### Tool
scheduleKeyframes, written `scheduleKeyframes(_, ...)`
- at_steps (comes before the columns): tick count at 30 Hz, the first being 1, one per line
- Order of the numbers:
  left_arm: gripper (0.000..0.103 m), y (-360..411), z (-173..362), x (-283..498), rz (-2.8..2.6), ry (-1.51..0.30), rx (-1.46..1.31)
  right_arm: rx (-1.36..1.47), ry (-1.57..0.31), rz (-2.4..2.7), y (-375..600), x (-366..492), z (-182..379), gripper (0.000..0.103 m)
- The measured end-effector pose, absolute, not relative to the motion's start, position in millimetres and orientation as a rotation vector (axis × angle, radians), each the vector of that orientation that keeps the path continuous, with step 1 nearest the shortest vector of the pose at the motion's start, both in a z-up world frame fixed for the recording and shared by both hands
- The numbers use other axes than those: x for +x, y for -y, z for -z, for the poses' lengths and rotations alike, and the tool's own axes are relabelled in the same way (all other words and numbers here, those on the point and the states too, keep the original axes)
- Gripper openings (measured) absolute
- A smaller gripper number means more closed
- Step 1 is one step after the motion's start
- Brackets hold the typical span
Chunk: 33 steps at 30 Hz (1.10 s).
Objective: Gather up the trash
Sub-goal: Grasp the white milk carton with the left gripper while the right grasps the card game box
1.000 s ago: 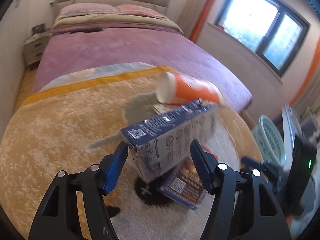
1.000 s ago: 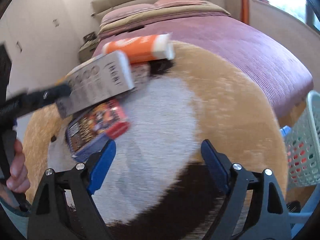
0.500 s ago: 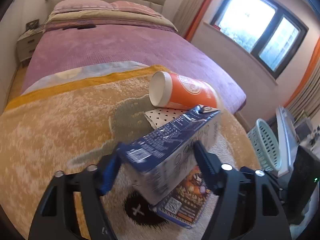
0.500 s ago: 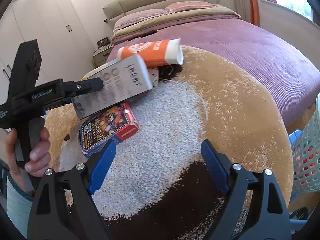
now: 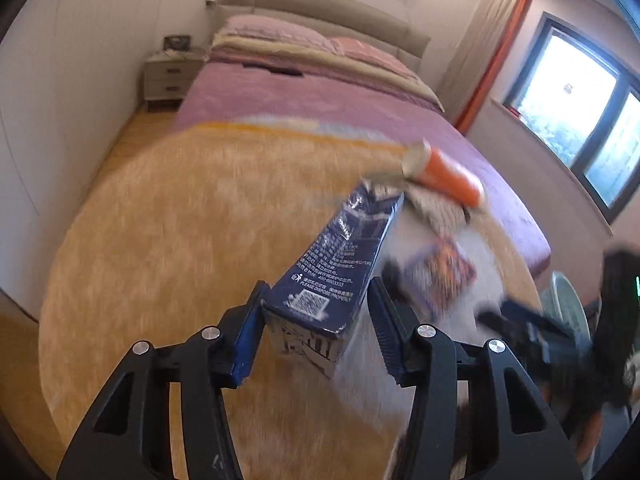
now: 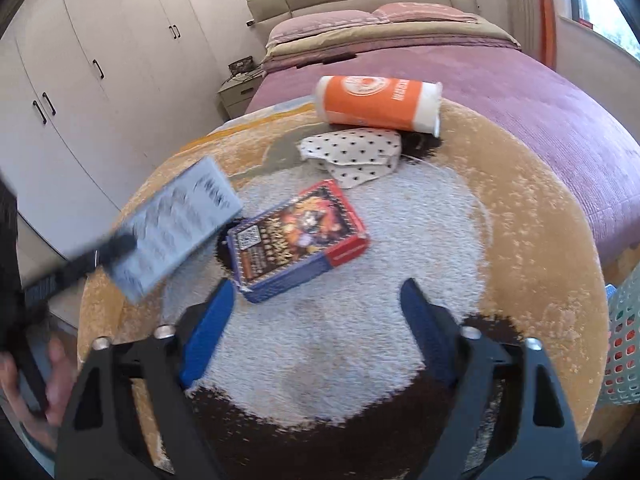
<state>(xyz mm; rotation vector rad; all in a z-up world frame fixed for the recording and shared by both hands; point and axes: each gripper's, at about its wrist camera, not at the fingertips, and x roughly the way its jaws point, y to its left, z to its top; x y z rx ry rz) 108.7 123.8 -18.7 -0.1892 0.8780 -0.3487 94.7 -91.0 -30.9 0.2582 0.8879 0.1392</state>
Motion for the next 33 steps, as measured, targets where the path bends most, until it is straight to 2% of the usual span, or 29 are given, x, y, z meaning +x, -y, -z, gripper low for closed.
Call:
scheduleKeyframes(2, 0.048, -127, 27, 96, 0.381, -0.906, -0.186, 0.271, -0.907, -0.163, 87, 102, 31, 0.056)
scheduleKeyframes(4, 0.050, -129, 29, 87, 0.380, -0.913, -0.155, 0.291, -0.915, -0.161, 84, 106, 31, 0.053)
scheduleKeyframes(6, 0.066, -134, 25, 84, 0.333, -0.899, -0.098, 0.314, -0.912, -0.156, 86, 107, 30, 0.053)
scheduleKeyframes(8, 0.070, -141, 19, 87, 0.304, -0.866, -0.076, 0.324, -0.912, -0.140, 87, 106, 30, 0.053)
scheduleKeyframes(13, 0.072, -151, 10, 114, 0.283, -0.839, -0.057, 0.341, -0.936, -0.110, 87, 114, 33, 0.053)
scheduleKeyframes(16, 0.074, -148, 15, 129, 0.392, -0.882, -0.073, 0.362, -0.956, -0.101, 87, 121, 37, 0.054)
scheduleKeyframes(17, 0.079, -145, 18, 133, 0.421, -0.899, -0.073, 0.381, -0.971, -0.104, 86, 124, 40, 0.055)
scheduleKeyframes(18, 0.079, -142, 22, 136, 0.440, -0.912, -0.063, 0.397, -0.982, -0.108, 86, 128, 43, 0.056)
scheduleKeyframes(22, 0.079, -131, 36, 145, 0.440, -0.941, 0.004, 0.464, -1.007, -0.103, 85, 140, 51, 0.060)
scheduleKeyframes(26, 0.078, -122, 45, 143, 0.389, -0.944, 0.047, 0.470, -1.005, -0.087, 80, 155, 49, 0.075)
scheduleKeyframes(28, 0.071, -121, 45, 141, 0.379, -0.934, 0.042, 0.472, -1.008, -0.076, 76, 165, 49, 0.075)
scheduleKeyframes(29, 0.059, -122, 46, 141, 0.368, -0.935, 0.036, 0.472, -1.009, -0.068, 74, 170, 49, 0.075)
scheduleKeyframes(33, 0.055, -133, 47, 141, 0.336, -0.930, -0.021, 0.430, -0.999, -0.015, 61, 190, 50, 0.076)
